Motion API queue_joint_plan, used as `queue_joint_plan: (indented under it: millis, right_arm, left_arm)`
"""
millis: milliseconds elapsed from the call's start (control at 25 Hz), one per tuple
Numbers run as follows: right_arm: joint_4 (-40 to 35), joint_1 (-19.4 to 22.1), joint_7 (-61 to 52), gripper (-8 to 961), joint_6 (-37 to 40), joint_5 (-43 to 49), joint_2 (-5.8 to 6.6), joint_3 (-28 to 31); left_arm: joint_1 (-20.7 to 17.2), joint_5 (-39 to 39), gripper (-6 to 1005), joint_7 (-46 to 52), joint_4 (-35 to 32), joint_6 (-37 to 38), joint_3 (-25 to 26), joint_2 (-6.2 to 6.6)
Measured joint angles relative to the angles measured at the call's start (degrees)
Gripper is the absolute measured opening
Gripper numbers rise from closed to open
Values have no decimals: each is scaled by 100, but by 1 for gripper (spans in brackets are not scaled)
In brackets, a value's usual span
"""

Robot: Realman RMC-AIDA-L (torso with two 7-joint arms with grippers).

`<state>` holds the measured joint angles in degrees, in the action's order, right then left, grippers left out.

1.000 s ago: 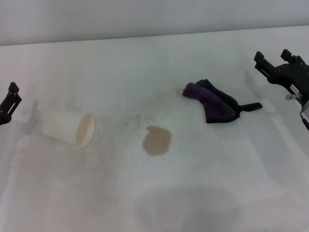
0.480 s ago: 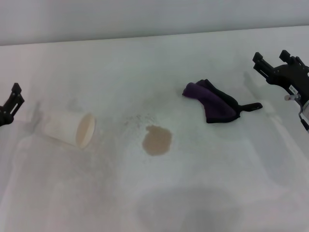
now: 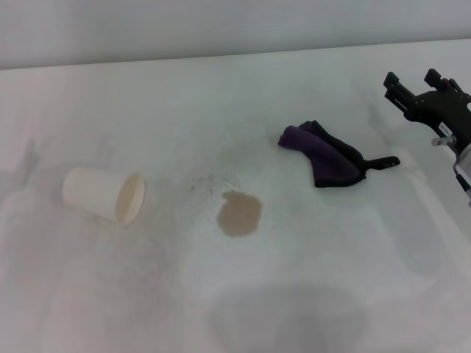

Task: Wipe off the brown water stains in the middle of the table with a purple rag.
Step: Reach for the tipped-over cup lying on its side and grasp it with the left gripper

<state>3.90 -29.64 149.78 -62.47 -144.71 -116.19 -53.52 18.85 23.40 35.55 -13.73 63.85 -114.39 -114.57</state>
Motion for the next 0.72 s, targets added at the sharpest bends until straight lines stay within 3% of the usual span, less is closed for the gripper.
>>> queue_joint_plan:
  millis: [120,200,400,440,480,720]
  right_arm:
    - [-2,-50,-2,875,20,-10,0,0]
    - [-5,-69,-2,875,25,-14,0,0]
    - [-17,-81,-1,875,29,-15,0,0]
    - [-19,-81,2,875,30,-15,0,0]
    - [-20,-79,7,875,30,-15,0,0]
    - [-44,-29,35,875,36,-22,0,0]
  left_arm:
    - [129,-470,888,776,22,154,3,304]
    - [339,-1089,888,1566,66,173,-11,632]
    - [915,-2721,887,2956,155,197,-15,1244]
    - [915,-2721,886,2956,155,197,-15,1244]
    - [1170,-3382,886,3227,200,200,-6,1403]
    - [1813,-4683,884,3262,549,159,-39,1629]
